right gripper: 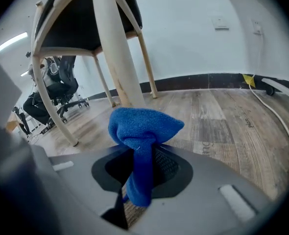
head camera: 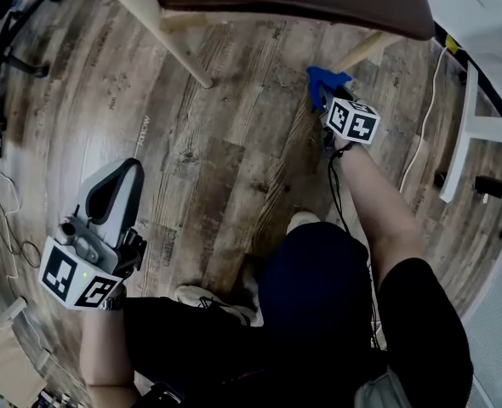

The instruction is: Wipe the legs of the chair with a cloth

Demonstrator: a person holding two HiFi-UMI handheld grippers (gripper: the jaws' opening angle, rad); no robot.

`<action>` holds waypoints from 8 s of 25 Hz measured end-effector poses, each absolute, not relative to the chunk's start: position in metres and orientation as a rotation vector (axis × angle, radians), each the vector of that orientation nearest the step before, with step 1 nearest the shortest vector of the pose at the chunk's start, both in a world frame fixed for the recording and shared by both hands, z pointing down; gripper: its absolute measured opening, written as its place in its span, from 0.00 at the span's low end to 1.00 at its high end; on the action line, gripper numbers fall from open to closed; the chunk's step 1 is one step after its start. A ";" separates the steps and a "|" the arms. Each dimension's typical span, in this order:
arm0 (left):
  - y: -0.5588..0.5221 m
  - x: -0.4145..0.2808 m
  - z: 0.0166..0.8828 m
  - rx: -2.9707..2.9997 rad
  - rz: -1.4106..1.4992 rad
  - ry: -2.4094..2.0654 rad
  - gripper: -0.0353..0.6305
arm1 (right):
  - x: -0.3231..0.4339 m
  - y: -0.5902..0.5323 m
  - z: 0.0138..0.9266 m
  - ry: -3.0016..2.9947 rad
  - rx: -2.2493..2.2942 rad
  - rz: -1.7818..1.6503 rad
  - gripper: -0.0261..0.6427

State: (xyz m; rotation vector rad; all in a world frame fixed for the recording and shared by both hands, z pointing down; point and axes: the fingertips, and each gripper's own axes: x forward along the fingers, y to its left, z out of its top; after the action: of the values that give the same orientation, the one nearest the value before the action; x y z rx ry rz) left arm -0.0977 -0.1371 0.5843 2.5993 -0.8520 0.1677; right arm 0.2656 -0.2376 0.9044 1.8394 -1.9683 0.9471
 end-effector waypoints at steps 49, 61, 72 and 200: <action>-0.129 -0.096 0.552 2.661 0.031 -0.798 0.06 | 0.228 -0.221 0.577 -2.427 1.832 0.264 0.18; -0.122 -0.095 0.545 2.676 0.035 -0.801 0.06 | 0.082 -0.245 0.565 -2.807 1.451 0.401 0.18; -0.118 -0.111 0.543 2.657 0.029 -0.841 0.06 | -0.012 -0.261 0.576 -2.903 1.147 0.393 0.18; 0.166 -0.060 -0.041 2.510 0.117 -0.707 0.06 | 0.057 0.177 -0.065 -2.839 1.353 0.814 0.17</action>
State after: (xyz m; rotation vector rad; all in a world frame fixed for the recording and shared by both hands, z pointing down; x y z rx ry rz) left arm -0.0605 0.1655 -0.0407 2.5101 -0.7069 0.1166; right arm 0.0573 0.1769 -0.0651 1.3529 -2.8394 0.8137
